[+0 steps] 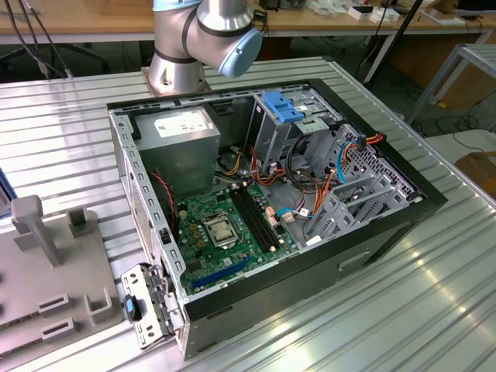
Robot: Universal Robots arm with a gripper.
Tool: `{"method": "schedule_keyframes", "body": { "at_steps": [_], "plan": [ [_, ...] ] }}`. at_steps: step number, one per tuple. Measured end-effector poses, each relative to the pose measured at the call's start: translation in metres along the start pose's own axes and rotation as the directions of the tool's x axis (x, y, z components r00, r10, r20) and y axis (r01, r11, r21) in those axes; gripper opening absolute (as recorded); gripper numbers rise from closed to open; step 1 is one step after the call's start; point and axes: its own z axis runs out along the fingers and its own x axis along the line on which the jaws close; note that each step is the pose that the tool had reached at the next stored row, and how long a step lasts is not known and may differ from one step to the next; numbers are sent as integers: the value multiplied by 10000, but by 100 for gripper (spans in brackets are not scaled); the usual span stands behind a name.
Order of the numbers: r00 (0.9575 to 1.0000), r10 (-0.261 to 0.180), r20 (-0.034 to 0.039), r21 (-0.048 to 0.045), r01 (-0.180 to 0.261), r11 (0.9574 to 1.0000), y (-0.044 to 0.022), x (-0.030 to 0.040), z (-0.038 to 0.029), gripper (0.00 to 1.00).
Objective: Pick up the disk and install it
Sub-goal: 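Pick up the disk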
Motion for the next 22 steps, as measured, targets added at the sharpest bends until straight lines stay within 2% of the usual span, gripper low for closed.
{"method": "schedule_keyframes", "body": {
  "at_steps": [3,6,10,12,16,18,20,21,22],
  "plan": [
    [10000,0,1,2,0,10000,-3,-1,-156,37],
    [10000,0,0,1,0,10000,-8,-4,-409,37],
    [10000,0,-2,1,0,10000,-12,-6,-586,37],
    [10000,1,-2,2,-1,10000,-14,-7,-702,37],
    [10000,0,-3,0,0,10000,-21,-10,-1011,37],
    [10000,0,-3,0,0,10000,-23,-11,-1119,37],
    [10000,0,-2,1,0,10000,-27,-13,-1306,37],
    [10000,0,-4,-1,0,10000,-28,-14,-1358,37],
    [10000,0,-5,-2,0,10000,-29,-14,-1369,37]
  ]
}}
